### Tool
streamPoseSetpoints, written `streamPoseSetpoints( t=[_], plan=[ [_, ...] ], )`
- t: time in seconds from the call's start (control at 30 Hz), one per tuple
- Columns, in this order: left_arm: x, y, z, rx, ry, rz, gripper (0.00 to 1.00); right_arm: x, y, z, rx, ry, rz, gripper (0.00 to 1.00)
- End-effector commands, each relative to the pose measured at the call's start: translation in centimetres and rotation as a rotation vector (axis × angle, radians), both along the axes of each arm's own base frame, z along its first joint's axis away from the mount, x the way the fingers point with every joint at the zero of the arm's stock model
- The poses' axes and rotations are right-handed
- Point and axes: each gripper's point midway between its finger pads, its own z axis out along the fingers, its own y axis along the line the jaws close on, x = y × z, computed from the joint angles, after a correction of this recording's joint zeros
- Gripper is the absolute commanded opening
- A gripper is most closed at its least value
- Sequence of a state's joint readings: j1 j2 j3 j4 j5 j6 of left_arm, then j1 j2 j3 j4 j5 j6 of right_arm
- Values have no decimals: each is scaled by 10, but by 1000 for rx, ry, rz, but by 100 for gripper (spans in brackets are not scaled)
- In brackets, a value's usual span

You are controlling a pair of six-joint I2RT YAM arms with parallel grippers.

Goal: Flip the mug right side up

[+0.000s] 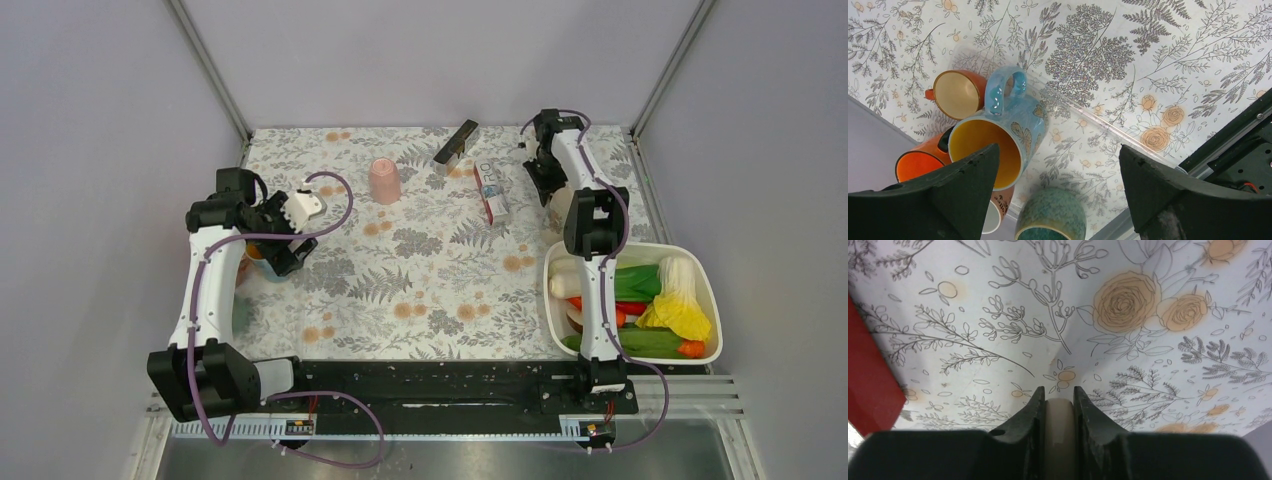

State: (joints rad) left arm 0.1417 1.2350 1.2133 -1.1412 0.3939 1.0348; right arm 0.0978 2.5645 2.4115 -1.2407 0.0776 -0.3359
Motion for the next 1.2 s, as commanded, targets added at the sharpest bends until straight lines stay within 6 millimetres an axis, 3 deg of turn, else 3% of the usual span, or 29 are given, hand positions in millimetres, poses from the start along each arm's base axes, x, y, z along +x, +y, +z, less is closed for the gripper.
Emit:
streamPoseSetpoints(
  t=[0.0,0.07,0.17,0.4,0.47,0.63,0.83,1.0,1.17],
  plan=[
    [9,-7,16,-30,-60,-12,92,2,-4,29,-14,-43,22,9],
    [7,-7,16,-28,-58,-12,92,2,-3,39,-6,-59,28,0],
    [8,-8,16,-33,-58,-12,92,3,8,62,57,-106,32,0],
    [12,-25,31,-133,-59,30,92,5,49,160,297,-338,-1,0],
    [13,-33,37,-185,-63,41,92,4,57,175,335,-394,3,0],
    [16,-51,39,-271,-52,53,92,-13,72,172,386,-416,23,0],
    [27,-84,58,-417,-63,47,92,-27,110,204,524,-492,67,0],
    [46,-129,78,-640,-50,63,95,-36,143,221,649,-538,83,0],
    [52,-186,78,-731,28,-13,97,-47,170,228,775,-546,86,0]
  ],
)
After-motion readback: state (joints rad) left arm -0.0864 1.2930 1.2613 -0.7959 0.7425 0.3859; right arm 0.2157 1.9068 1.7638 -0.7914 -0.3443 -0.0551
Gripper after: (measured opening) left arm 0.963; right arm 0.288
